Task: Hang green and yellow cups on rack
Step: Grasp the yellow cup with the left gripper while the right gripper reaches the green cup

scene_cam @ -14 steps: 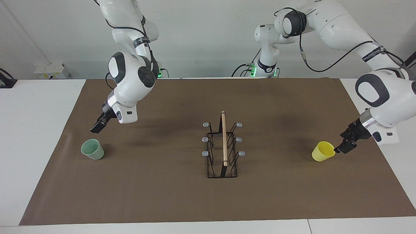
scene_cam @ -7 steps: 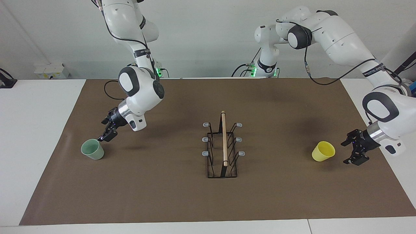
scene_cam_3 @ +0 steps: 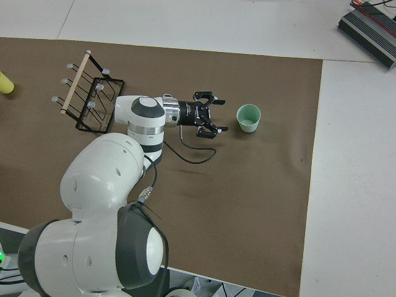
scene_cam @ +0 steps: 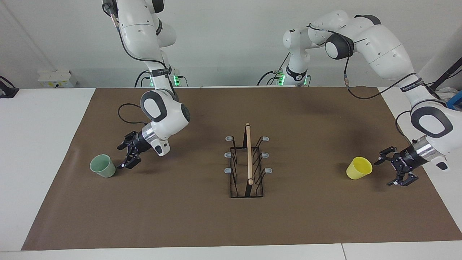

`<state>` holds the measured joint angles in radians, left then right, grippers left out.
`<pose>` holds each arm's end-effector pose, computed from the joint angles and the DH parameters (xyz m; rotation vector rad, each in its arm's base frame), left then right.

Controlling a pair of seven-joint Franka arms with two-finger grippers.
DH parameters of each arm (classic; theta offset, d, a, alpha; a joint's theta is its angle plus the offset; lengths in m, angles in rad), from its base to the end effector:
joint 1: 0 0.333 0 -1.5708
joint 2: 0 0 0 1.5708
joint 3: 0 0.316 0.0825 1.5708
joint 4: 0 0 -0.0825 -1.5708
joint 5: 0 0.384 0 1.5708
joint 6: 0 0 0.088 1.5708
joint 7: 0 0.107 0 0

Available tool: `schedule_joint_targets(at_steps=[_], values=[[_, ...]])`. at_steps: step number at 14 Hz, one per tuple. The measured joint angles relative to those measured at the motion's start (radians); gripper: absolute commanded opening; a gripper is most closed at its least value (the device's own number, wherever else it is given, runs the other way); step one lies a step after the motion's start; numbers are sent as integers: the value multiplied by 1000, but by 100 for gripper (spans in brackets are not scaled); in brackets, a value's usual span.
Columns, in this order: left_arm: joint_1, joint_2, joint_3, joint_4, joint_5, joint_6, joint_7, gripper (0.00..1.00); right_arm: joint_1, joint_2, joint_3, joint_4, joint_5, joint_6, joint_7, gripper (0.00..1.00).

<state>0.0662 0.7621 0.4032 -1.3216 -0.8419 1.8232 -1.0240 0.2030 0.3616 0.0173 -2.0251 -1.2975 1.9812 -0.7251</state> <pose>0.6965 0.2087 0.3001 1.7470 2.0222 -0.4354 0.5835 0.0682 0.2744 1.3389 1.6563 -0.6901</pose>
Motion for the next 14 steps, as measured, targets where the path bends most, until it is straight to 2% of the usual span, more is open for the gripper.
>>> schedule_joint_targets(at_steps=[4, 7, 14], values=[[-3, -38, -1, -140, -147, 7, -42, 100, -14, 36, -2, -1, -49, 28, 72, 100], [-24, -88, -7, -232, -207, -7, -42, 100, -46, 41, -2, -15, -117, 73, 93, 100], [-28, -133, -7, -313, -320, -18, 73, 100, -96, 41, -2, -78, -256, 123, 212, 100]])
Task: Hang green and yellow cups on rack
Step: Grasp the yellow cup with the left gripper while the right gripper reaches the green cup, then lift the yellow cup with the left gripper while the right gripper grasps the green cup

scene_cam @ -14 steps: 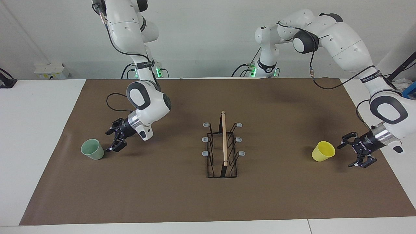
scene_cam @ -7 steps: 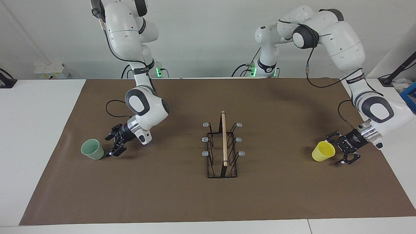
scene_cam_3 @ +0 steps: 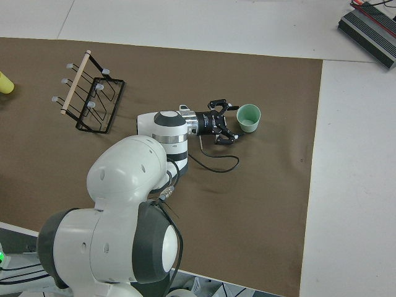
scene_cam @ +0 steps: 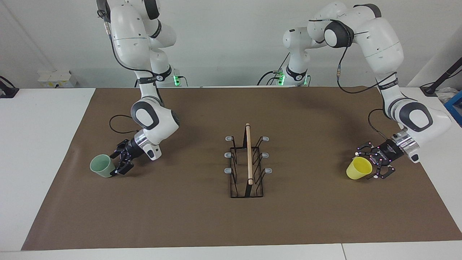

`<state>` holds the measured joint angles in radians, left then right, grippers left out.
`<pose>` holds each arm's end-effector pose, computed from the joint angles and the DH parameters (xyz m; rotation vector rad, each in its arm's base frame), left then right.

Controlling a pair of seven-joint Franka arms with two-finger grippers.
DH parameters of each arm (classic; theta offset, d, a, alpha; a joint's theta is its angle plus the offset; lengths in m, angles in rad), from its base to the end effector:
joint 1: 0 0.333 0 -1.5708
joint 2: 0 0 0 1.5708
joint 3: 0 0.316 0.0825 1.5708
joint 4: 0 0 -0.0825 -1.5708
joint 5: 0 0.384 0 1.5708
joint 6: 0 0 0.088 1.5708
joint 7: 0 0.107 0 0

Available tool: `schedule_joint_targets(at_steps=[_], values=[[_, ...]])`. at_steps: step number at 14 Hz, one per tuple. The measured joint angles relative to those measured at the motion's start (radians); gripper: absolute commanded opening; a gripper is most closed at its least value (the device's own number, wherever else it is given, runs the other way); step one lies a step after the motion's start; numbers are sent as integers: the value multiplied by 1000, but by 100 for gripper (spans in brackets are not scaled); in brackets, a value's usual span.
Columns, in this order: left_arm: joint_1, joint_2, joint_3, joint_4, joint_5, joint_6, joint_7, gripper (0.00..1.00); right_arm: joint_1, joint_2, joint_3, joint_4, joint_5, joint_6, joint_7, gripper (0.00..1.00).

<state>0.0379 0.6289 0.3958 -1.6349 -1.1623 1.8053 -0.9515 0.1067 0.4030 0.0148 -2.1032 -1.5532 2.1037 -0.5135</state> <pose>0.6460 0.1771 0.2710 1.3846 1.9070 -0.6658 0.5722 0.0220 0.2257 1.2660 1.6214 -0.5847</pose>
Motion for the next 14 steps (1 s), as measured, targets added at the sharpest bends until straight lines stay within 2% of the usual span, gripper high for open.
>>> schedule_joint_targets(at_steps=[8, 14], values=[[-5, -26, 1, -98, -69, 21, 86, 100, -63, 0, 0, -42, -213, 44, 60, 100], [-24, -32, -1, -101, -72, 28, 90, 100, -88, 0, -1, -42, -244, 68, 60, 100]])
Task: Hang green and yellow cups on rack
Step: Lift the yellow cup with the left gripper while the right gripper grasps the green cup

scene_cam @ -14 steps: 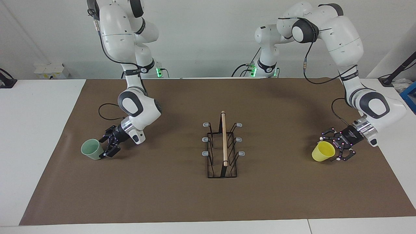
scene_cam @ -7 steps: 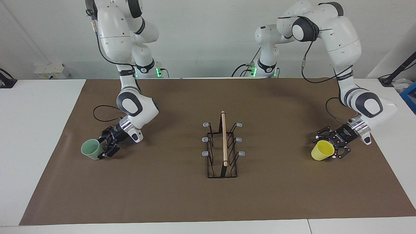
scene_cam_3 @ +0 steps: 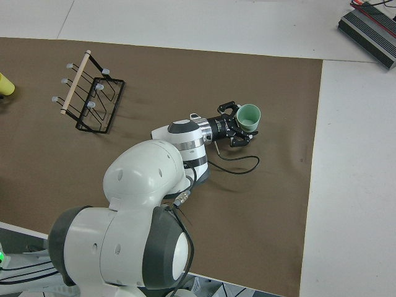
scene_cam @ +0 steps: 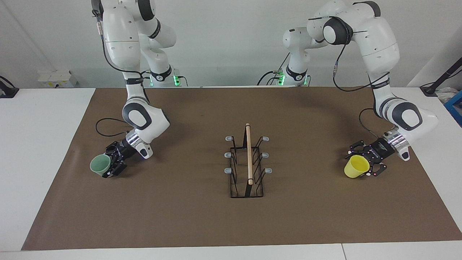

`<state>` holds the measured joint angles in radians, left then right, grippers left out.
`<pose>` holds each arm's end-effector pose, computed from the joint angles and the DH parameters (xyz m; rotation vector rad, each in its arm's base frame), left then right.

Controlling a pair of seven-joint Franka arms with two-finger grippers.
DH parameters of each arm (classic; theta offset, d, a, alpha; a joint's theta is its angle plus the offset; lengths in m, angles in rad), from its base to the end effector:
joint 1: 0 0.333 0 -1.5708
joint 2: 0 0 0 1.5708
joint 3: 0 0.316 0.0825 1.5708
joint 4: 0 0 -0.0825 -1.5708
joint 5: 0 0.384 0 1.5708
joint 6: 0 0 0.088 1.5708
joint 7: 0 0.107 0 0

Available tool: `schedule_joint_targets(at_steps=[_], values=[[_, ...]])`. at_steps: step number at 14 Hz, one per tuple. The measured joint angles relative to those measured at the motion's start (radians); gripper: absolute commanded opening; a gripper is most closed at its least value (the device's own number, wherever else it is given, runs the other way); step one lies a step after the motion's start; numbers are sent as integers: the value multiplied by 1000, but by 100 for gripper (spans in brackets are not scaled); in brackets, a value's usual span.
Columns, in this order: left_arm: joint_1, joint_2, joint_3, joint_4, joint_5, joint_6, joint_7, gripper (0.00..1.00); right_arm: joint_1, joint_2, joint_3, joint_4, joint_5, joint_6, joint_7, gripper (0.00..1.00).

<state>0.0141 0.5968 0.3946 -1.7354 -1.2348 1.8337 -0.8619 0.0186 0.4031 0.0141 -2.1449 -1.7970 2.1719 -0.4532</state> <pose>0.6290 0.1624 0.2545 1.3585 1.8520 -0.6626 0.5655 -0.0190 0.2135 1.1110 1.6509 -0.5466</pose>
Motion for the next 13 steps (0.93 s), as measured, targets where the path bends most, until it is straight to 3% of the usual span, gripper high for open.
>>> schedule_joint_targets(at_steps=[1, 3, 4, 5, 6, 7, 8, 13], values=[[-4, -1, 0, 0, 0, 1, 1, 100, -2, 0, 0, 0, -5, 1, 0, 92], [-15, -4, 0, 0, 0, 14, 6, 100, -10, 0, 0, 0, -14, 7, 0, 51], [-23, -5, 0, -1, 0, 30, 8, 100, -13, 0, 0, 0, -15, 11, 0, 38], [-34, -6, -1, -1, 0, 51, 8, 90, -14, 0, 0, 0, -16, 12, 0, 35], [-45, -6, -1, -1, 0, 68, 9, 45, -14, 0, 0, 0, -16, 12, 0, 33], [-53, -6, -1, -1, 0, 78, 9, 26, -15, 0, 0, 0, -16, 12, 0, 33], [-59, -6, -1, -1, 0, 83, 10, 0, -15, 0, 0, 0, -16, 12, 0, 33], [-63, -22, -3, 5, 0, 137, 29, 0, -10, -6, 6, 10, 6, 15, 24, 34]])
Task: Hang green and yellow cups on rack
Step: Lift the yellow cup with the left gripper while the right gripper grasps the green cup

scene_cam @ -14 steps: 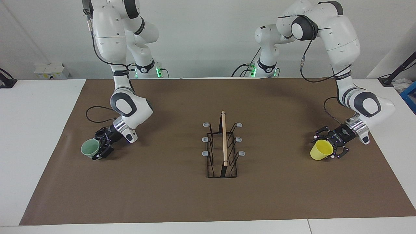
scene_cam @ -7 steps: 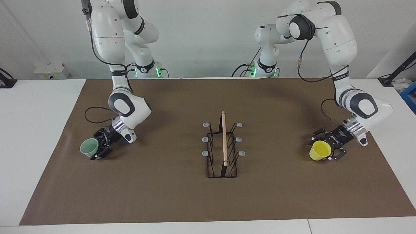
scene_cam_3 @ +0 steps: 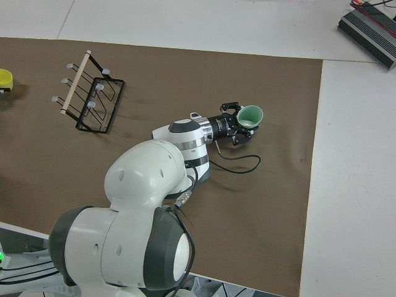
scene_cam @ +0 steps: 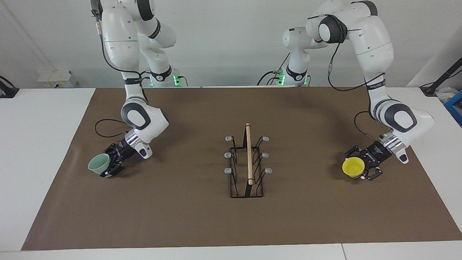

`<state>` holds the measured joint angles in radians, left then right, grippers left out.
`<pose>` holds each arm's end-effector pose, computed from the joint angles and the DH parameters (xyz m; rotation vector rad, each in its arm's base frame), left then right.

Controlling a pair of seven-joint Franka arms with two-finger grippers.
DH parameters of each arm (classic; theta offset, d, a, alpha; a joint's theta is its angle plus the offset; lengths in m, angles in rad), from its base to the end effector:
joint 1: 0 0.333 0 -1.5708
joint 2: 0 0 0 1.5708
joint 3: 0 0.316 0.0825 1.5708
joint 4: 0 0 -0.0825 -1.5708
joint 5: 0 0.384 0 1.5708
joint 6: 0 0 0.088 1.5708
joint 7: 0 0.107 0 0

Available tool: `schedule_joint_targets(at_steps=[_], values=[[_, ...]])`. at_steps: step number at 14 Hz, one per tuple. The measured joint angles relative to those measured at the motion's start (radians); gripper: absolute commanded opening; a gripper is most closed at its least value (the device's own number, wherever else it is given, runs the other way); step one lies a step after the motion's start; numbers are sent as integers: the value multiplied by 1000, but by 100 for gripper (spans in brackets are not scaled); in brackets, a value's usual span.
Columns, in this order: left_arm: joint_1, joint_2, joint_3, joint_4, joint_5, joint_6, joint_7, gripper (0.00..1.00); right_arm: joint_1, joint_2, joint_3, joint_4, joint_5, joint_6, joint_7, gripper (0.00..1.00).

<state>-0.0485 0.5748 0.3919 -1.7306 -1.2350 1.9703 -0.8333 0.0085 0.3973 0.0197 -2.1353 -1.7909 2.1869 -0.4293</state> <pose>0.6474 0.1389 0.2710 1.4308 1.8454 -0.5041 0.5694 -0.0196 0.2194 1.1451 1.6325 -0.5111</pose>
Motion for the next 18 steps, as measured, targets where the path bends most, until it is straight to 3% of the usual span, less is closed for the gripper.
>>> schedule_joint_targets(at_steps=[7, 10, 12, 15, 18], values=[[-34, -53, -14, 36, 11, 141, 7, 0, -60, -161, -3, 18, 413, 294, -181, 34], [-34, -75, -13, 53, 118, 158, 9, 0, -40, -221, 10, 13, 625, 315, -260, 34], [-39, -93, -16, 80, 215, 158, 8, 0, 1, -257, 18, 12, 856, 288, -323, 34], [-50, -146, -54, 93, 367, 158, 7, 0, 73, -316, 23, 46, 1254, 118, -389, 34], [-54, -191, -120, 93, 521, 158, 2, 0, 85, -357, 23, 118, 1505, -18, -404, 34]])
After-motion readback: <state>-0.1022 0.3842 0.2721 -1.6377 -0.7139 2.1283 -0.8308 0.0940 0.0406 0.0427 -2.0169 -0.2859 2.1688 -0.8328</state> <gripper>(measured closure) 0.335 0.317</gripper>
